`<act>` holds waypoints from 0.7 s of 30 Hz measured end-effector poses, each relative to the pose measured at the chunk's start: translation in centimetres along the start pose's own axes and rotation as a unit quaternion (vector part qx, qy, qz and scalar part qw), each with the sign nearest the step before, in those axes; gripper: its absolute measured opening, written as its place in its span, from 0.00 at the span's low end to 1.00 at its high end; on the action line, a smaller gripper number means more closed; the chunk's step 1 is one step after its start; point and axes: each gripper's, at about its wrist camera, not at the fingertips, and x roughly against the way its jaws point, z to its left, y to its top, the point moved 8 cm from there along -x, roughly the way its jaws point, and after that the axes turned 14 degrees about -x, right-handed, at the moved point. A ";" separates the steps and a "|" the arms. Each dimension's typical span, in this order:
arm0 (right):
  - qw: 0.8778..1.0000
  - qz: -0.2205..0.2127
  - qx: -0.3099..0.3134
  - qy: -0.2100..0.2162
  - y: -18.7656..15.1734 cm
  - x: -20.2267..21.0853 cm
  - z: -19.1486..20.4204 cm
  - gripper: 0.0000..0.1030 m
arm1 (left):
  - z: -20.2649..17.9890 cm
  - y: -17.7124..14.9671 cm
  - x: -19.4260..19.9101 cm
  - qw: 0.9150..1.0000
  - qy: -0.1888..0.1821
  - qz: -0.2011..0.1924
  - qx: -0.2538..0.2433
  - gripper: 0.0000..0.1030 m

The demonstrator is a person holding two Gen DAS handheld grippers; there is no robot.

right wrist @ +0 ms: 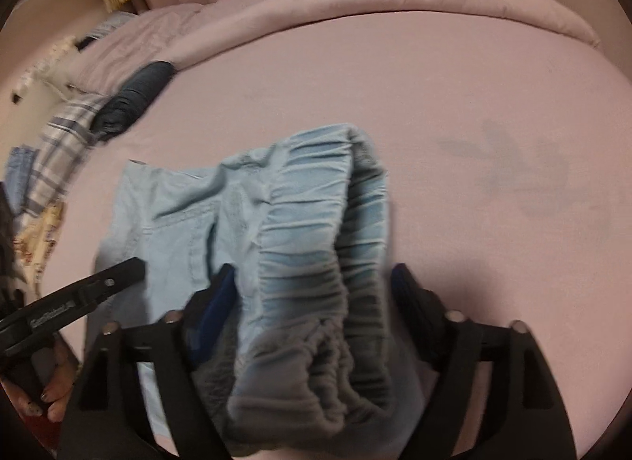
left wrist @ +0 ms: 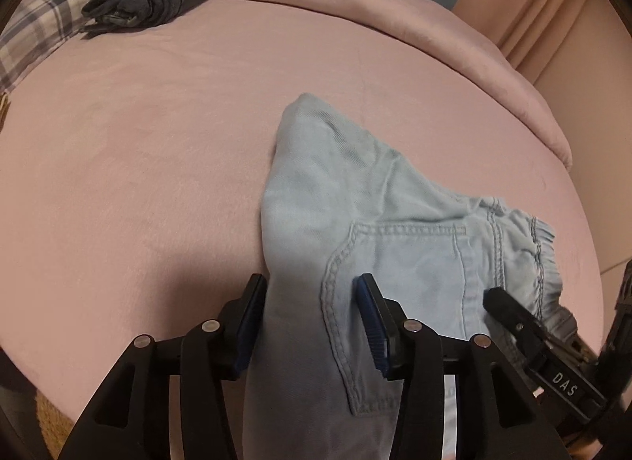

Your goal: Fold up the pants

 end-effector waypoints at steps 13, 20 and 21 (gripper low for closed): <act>0.993 -0.114 0.006 0.009 1.8 9.2 0.3 0.86 | -2.7 -0.2 8.3 0.996 0.008 -0.069 -0.055 0.78; 0.989 -0.145 0.038 0.005 1.6 11.0 2.7 0.86 | -4.1 0.1 10.9 0.991 0.033 -0.107 -0.065 0.90; 0.988 -0.147 0.043 0.006 1.5 11.2 3.0 0.86 | -4.2 0.2 11.1 0.991 0.037 -0.111 -0.066 0.90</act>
